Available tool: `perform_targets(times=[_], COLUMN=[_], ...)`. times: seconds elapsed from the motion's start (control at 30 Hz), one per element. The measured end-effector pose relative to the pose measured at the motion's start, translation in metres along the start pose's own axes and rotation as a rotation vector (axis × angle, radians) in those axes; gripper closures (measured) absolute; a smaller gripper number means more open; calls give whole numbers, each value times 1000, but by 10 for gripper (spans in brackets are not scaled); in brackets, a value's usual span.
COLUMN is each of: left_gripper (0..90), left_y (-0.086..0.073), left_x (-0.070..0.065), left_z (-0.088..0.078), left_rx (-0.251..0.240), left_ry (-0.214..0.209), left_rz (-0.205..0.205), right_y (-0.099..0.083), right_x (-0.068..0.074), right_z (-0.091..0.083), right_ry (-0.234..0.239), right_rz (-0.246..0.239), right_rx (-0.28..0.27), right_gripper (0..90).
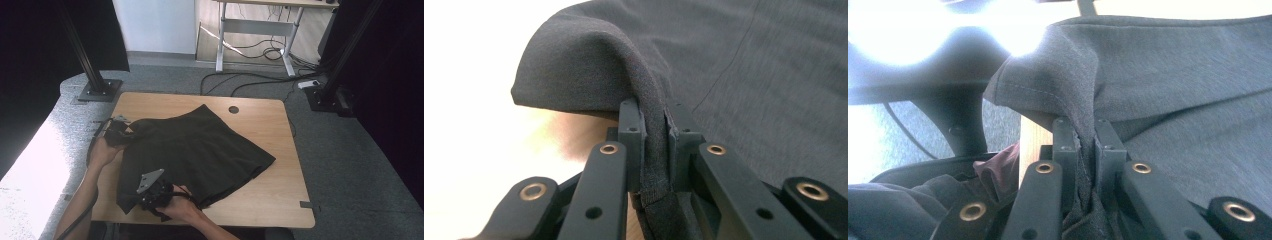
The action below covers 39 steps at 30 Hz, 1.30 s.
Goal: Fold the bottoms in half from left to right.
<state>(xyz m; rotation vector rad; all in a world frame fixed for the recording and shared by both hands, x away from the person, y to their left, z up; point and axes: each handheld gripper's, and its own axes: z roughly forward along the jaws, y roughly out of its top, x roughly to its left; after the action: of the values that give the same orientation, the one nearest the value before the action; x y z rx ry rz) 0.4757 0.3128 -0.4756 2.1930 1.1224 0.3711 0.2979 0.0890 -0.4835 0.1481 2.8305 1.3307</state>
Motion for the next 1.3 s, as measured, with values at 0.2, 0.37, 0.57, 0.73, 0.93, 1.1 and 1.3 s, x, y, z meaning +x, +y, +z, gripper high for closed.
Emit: perform_targets(times=[0.2, 0.37, 0.57, 0.73, 0.93, 1.1, 1.3], left_gripper=[804, 807, 809, 811, 816, 820, 822], left_y=[29, 51, 74, 90, 114, 136, 157], left_x=[-7, -14, -22, -32, -49, -64, -83], left_z=[-10, -12, -8, 0, 10, 18, 34], left_rx=[-35, -60, -90, -104, -130, -156, -188], left_ry=[26, 48, 51, 54, 55, 51, 44], left_rz=[5, 13, 8, 27, 60, 89, 119], right_y=[1, -2, -14, -23, -40, -55, -69], right_x=[-11, -23, -40, -49, -59, -66, -72], right_z=[-39, -71, -107, -129, -157, -177, -201], right_ry=[-36, -91, -164, -215, -267, -309, -365], right_rz=[28, 40, 80, 105, 148, 188, 217], right_rx=[-59, -87, -108, -126, -154, -169, -175], right_gripper=[834, 835, 835, 836, 836, 836, 836])
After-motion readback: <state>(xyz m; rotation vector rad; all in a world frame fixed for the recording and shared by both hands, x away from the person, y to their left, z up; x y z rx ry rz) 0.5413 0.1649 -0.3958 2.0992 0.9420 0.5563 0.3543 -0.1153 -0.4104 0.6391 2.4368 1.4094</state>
